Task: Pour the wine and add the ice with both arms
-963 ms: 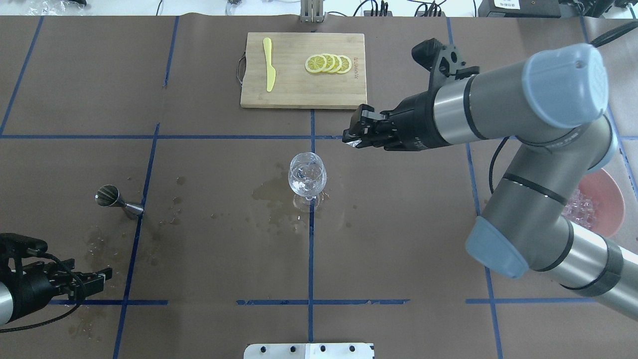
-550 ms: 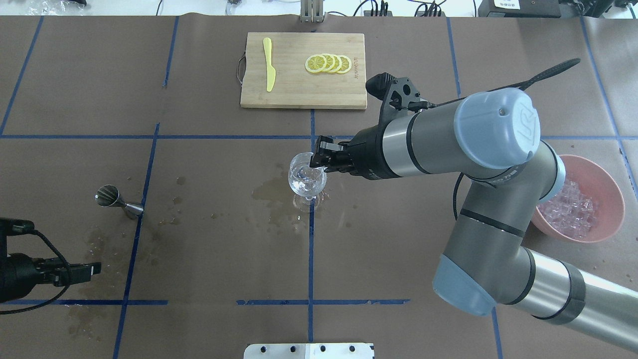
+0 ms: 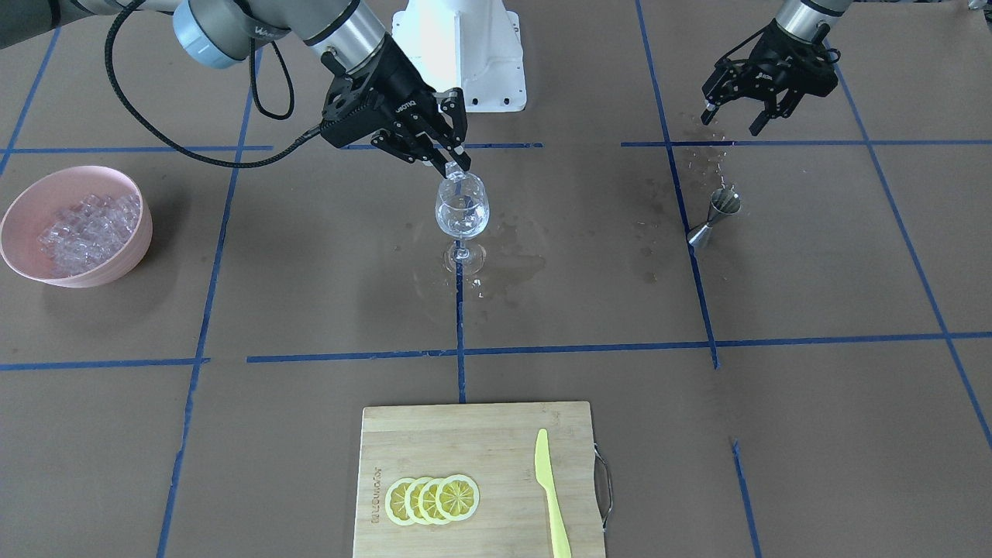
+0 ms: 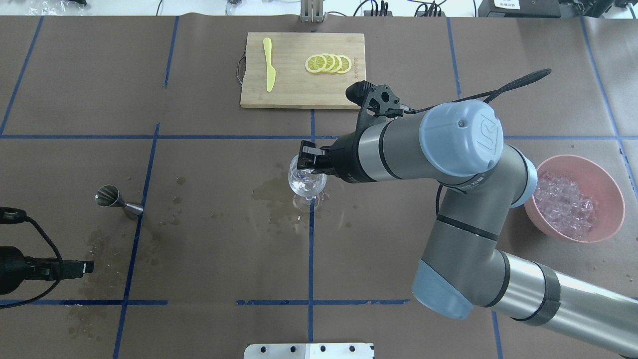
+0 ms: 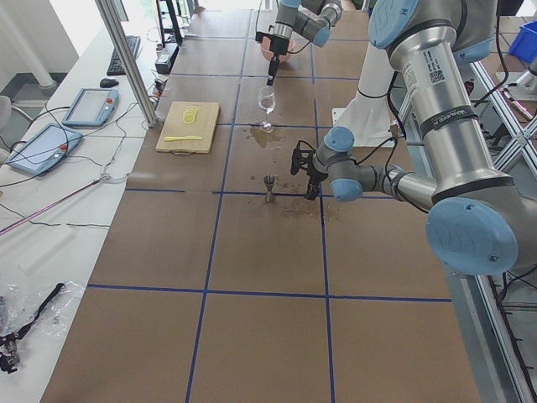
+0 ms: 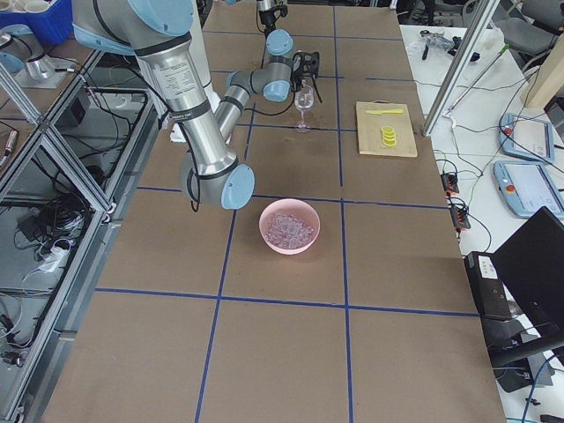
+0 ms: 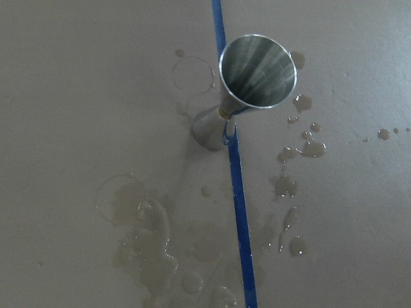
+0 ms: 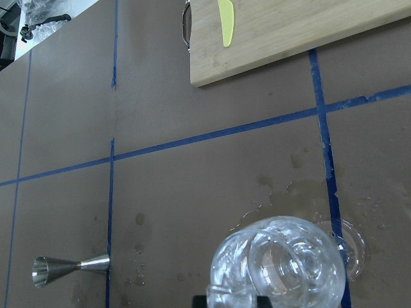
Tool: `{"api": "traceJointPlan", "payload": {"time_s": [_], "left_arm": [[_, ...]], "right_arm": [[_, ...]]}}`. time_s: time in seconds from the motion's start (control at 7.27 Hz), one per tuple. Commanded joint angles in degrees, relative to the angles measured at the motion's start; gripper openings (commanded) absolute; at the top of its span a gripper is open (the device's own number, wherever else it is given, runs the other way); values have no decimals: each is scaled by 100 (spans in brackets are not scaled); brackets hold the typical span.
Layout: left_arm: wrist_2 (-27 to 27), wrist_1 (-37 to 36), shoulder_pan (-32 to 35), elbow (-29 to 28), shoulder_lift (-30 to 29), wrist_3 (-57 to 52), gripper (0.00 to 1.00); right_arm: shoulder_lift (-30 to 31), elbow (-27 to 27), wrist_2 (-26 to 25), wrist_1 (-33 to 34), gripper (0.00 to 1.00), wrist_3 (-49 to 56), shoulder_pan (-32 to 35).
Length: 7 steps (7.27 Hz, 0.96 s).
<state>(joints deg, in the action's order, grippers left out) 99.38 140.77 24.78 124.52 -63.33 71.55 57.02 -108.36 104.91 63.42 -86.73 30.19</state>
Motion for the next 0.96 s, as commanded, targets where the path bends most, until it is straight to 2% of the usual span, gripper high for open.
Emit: {"api": "traceJointPlan", "payload": {"time_s": [0.0,0.14,0.28,0.55,0.83], "left_arm": [[55,-50,79,37,13,0,100],[108,-67,114,55,13,-9,100],[439,-128,306,64,-4,-175,100],[1036,-320,999,239,-22,-701,100],[1338,-839,1509,397,-101,-1542,100]], "right_arm": [[-77,52,-14,-5,41,-124,4],[-86,44,-14,-5,91,-125,4],[-86,35,-23,4,100,-125,13],[-77,-96,12,135,100,-116,74],[-7,-692,108,1220,100,-37,257]]}}
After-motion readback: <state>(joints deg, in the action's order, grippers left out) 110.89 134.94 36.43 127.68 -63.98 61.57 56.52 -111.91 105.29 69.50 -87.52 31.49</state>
